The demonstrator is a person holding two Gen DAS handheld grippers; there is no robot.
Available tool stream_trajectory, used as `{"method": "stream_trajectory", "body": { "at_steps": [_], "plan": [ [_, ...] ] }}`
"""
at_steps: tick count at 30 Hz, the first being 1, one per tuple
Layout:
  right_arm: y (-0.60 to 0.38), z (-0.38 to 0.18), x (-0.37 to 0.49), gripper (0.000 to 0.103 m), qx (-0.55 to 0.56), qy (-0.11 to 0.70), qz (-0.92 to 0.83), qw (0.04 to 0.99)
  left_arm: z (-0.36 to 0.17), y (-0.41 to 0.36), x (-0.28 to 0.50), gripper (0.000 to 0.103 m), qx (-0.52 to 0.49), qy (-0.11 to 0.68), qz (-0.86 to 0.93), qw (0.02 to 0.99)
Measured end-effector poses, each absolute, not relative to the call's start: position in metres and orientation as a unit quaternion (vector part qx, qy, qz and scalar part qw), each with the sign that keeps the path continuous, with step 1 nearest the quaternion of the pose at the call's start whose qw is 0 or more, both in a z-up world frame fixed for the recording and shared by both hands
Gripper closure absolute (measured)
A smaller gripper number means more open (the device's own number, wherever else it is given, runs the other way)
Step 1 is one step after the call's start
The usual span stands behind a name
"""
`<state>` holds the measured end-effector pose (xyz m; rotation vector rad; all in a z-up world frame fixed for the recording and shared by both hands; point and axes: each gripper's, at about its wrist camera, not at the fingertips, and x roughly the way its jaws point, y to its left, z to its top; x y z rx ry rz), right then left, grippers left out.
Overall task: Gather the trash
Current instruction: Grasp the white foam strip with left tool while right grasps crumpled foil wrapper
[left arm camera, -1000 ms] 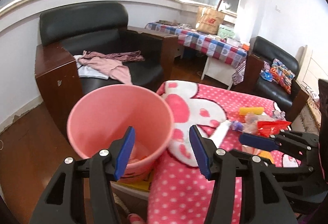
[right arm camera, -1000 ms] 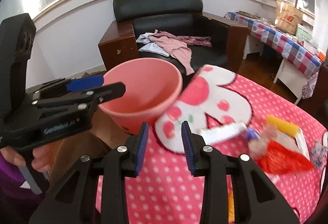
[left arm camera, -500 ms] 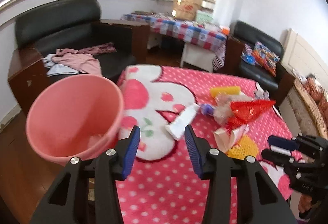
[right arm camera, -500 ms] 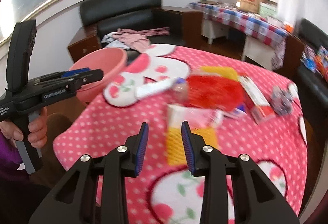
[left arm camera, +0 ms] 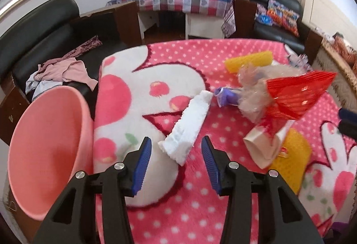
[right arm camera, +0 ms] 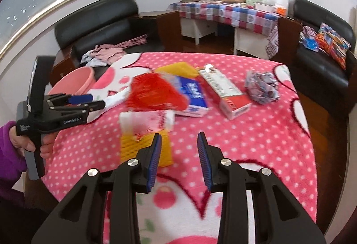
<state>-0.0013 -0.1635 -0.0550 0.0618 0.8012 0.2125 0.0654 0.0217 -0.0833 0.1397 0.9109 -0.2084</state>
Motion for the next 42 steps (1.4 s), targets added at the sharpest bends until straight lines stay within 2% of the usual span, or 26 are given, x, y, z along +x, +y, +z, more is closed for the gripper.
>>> {"method": "stream_trajectory", "body": {
  "at_steps": [10, 13, 14, 15, 29, 36, 38, 42],
  "plan": [
    [-0.225, -0.055, 0.041, 0.069, 0.064, 0.381, 0.04, 0.921, -0.102, 0.006, 0.083, 0.057, 0.108, 0.451, -0.095, 0.881],
    [-0.245, -0.057, 0.055, 0.069, 0.077, 0.379, 0.019, 0.922, -0.103, 0.008, 0.084, 0.071, 0.104, 0.45, -0.092, 0.882],
    [-0.252, -0.059, 0.061, 0.065, 0.081, 0.378, 0.012, 0.922, -0.103, 0.008, 0.083, 0.078, 0.104, 0.449, -0.092, 0.883],
    [-0.258, -0.061, 0.066, 0.059, 0.084, 0.378, 0.006, 0.922, -0.103, 0.009, 0.082, 0.079, 0.102, 0.447, -0.091, 0.884],
    [-0.288, -0.091, 0.105, 0.058, 0.14, 0.385, -0.012, 0.912, -0.076, 0.025, 0.051, 0.08, 0.05, 0.42, -0.085, 0.902],
    [-0.284, -0.1, 0.108, 0.092, 0.138, 0.396, -0.008, 0.908, -0.065, 0.03, 0.038, 0.08, 0.038, 0.411, -0.078, 0.907],
    [-0.282, -0.1, 0.106, 0.096, 0.137, 0.393, -0.007, 0.909, -0.062, 0.03, 0.035, 0.08, 0.036, 0.409, -0.076, 0.908],
    [-0.277, -0.093, 0.097, 0.097, 0.133, 0.381, -0.006, 0.915, -0.058, 0.029, 0.029, 0.08, 0.036, 0.404, -0.077, 0.911]
  ]
}}
